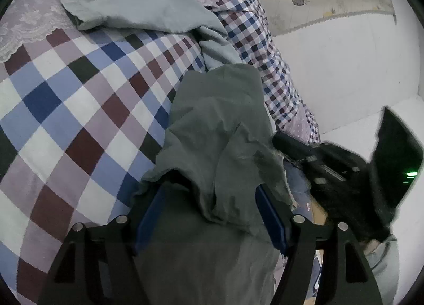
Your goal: Fold clothes
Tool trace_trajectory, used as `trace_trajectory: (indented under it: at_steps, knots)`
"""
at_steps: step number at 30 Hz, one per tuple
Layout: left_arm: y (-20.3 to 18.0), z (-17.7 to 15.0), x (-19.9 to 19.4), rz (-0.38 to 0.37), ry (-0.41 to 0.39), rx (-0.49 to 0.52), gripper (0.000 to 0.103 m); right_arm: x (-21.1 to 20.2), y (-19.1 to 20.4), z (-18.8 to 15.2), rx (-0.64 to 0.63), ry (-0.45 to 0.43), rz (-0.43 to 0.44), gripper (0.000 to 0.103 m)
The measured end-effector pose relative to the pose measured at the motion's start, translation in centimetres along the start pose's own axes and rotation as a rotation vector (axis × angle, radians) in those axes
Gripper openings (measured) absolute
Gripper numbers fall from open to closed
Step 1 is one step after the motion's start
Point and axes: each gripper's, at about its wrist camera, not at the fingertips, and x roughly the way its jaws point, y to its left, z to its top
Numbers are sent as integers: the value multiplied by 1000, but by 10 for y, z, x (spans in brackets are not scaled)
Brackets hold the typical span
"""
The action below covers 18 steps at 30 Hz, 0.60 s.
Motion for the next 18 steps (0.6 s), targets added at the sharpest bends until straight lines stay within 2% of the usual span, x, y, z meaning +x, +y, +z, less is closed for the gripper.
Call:
trace_trajectory:
  at_steps: [5,8,12,14,15,16,18]
  knots:
    - [-1,-1,-3,-3,-8,2,75,-26,-6,28,-21,-75,57,0]
    - [-4,1,-5,7,-16,27,75,-8,-10,34,-37,2,65,0]
    - [-9,2,-7,26,-30,67,75,25,-17,16,-47,143,68,10]
    - [-15,3,-5,27,-39,105,75,35,-21,7,-36,181,76,16]
    - [-16,3,-4,29,-40,115,75,39,-23,4,-34,194,77,22]
    - [-18,2,-3,30,-40,124,75,41,-23,2,-38,197,78,28]
    - [-20,2,-1,34,-40,141,75,45,-23,1,-47,203,80,33]
